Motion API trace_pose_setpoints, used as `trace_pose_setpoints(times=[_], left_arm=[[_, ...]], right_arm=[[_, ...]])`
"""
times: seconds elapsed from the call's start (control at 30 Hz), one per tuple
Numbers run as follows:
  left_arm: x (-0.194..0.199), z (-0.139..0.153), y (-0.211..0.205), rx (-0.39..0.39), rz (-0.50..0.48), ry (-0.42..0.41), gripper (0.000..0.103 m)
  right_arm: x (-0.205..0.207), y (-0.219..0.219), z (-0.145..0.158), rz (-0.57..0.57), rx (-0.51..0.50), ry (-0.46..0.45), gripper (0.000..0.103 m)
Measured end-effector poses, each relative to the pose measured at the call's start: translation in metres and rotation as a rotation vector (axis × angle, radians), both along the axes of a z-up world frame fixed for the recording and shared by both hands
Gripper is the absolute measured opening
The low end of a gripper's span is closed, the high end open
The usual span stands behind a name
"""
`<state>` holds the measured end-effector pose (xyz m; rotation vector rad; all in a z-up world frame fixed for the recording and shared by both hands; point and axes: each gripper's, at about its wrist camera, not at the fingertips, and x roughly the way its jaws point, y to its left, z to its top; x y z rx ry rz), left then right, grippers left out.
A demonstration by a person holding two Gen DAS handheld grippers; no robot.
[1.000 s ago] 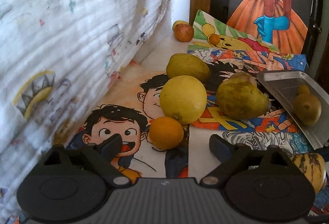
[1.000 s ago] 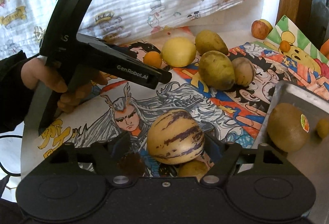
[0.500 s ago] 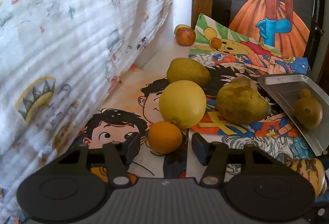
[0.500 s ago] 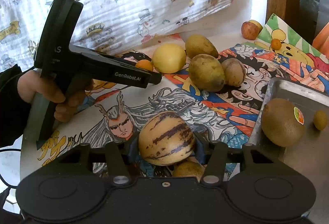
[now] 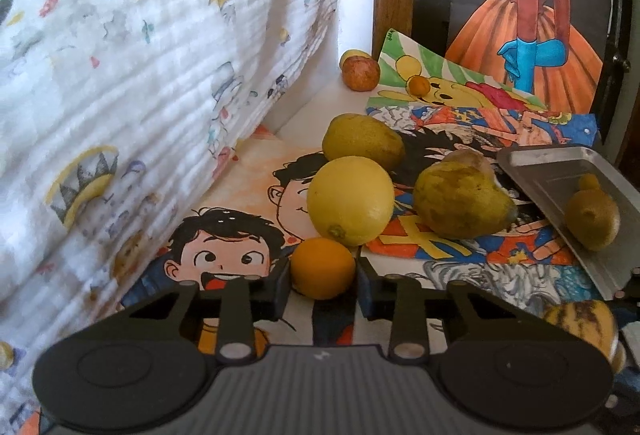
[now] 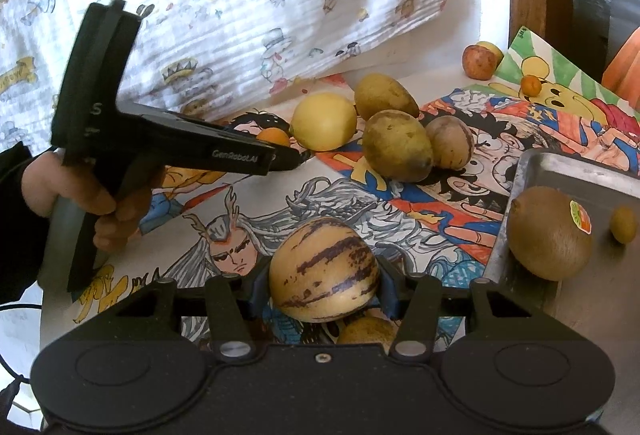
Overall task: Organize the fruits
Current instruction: 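Close the left gripper on the small orange while the right gripper grasps the striped melon, then lower the orange into the tray with the left gripper while the right releases the melon there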
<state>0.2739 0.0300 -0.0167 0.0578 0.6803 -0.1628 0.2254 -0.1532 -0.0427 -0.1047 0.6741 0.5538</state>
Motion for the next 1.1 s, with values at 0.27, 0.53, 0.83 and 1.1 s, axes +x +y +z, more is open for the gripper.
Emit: trace_pose_setpoints(times=[0.27,0.53,0.83,1.1], left_arm=[[-0.022,0.016,-0.012,-0.015,-0.015,-0.023,0.037],[-0.041,0.032,-0.03,-0.075,0.002,-0.048,0.037],[-0.056,0.037,-0.073,-0.134,-0.055,-0.051,0.037],[-0.065,0.033,-0.12,-0.13,-0.188,-0.035,0.037]], right_arm=[[-0.005,-0.008,0.008,-0.037,0.066,-0.025,0.054],[-0.019,-0.043,0.033,-0.147,0.17,-0.089,0.054],[-0.021,-0.107,0.048,-0.329,0.165,-0.148,0.054],[-0.008,-0.146,0.036,-0.45,0.161,-0.143,0.054]])
